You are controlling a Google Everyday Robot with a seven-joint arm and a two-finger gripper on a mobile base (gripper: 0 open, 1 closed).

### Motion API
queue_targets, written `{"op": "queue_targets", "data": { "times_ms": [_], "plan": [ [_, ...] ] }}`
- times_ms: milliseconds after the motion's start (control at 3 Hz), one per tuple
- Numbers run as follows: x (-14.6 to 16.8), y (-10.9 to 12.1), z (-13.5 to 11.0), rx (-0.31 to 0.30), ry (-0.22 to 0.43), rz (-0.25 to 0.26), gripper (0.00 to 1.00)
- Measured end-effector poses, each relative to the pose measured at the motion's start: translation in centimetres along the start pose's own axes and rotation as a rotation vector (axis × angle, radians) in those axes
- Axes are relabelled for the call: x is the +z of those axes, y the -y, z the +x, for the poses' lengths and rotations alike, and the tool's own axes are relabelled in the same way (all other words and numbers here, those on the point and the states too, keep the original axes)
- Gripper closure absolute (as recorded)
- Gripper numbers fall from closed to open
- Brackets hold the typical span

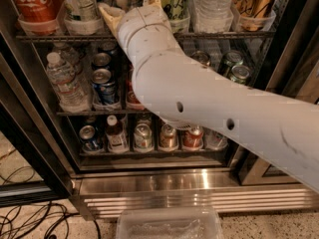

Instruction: Pick redbull can from top shelf of fridge

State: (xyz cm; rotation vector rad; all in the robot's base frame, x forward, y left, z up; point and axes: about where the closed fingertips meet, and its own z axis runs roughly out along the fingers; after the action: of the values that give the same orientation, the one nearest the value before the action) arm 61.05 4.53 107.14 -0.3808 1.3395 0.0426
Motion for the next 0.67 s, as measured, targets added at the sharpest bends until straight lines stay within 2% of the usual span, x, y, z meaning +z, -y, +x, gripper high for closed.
{"op": "queue_targets", "data": {
  "times_ms": [333,667],
  "plan": [
    [0.48,-0.54,0.03,0.009,-0.002,-0.009,0.33],
    [0.98,-0.91,-0.03,0.017,-0.002,-0.015,0.51]
  ]
}}
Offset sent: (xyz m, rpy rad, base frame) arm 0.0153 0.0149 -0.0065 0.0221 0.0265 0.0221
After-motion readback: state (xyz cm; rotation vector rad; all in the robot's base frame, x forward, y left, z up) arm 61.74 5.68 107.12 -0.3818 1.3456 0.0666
